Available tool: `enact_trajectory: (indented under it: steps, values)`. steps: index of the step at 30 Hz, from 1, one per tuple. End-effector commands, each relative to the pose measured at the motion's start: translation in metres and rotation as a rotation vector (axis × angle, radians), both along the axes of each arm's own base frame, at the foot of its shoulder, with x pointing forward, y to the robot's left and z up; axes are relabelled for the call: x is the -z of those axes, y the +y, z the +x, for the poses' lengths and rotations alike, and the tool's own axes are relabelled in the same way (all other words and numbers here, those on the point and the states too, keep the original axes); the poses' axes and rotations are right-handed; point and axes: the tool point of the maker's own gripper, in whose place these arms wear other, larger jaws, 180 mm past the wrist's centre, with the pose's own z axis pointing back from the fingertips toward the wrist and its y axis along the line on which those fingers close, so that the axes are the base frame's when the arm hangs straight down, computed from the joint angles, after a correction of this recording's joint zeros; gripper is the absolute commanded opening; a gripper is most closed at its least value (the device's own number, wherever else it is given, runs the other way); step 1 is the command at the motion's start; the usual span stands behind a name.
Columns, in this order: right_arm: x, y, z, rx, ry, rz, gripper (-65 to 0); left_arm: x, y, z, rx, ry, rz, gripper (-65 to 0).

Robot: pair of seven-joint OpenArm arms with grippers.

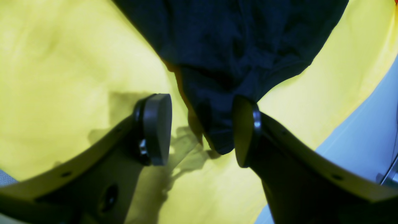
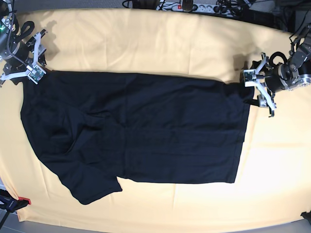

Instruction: Fold the T-shirt properly

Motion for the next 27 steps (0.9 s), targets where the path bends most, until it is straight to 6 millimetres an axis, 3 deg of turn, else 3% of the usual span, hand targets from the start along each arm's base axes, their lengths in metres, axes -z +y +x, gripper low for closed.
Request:
enact_trajectory:
  steps: [1, 14, 21, 27]
  values:
    - [-0.007, -0.001, 0.006, -0.009, -0.028, -0.01, -32.5, -0.014, 0.005, 0.011, -0.002, -0.043, 0.003, -27.0]
    - [-0.008, -0.003, 0.006, 0.003, -0.034, -0.009, -32.5, -0.005, -0.001, -0.01, 0.057, 0.071, -0.011, -27.0]
    - [-0.009, -0.004, 0.008, 0.017, -0.041, -0.007, -32.5, -0.008, 0.005, 0.003, 0.03, -0.003, -0.002, -27.0]
    - [-0.009, -0.004, 0.008, 0.021, -0.044, -0.007, -32.5, 0.001, 0.007, -0.004, 0.052, 0.022, 0.017, -27.0]
